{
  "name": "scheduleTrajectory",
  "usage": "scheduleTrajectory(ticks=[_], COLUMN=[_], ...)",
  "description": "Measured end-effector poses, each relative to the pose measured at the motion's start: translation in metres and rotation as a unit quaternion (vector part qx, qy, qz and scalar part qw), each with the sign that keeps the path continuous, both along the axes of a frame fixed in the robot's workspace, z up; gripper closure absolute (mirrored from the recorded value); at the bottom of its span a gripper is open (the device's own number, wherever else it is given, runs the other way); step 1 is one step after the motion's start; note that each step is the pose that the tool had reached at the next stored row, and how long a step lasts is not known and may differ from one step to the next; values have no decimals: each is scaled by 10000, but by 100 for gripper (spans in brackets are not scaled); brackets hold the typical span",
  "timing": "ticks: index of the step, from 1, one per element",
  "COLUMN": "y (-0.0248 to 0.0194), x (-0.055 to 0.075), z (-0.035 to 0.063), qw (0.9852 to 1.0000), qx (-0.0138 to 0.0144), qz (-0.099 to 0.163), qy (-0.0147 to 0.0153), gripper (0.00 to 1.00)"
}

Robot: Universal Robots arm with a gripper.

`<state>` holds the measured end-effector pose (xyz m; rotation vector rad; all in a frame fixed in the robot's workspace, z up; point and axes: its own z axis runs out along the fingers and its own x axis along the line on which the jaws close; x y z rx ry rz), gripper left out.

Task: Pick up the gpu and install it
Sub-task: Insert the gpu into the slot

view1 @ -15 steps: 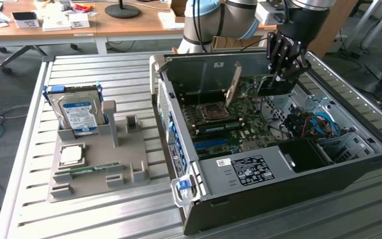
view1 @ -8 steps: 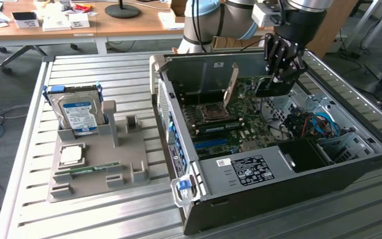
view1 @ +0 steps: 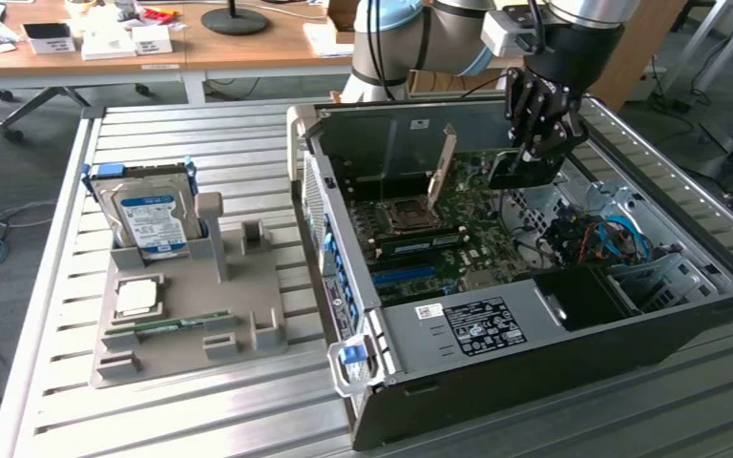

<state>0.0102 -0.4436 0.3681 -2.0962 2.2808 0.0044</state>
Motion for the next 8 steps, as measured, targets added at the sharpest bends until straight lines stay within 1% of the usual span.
scheduleTrajectory(ticks=[3,8], y=[0,0], x=[0,0], z=[0,-38], qw=[10000,10000], qx=[0,0], qz=[0,0], qy=[0,0], gripper=[73,73])
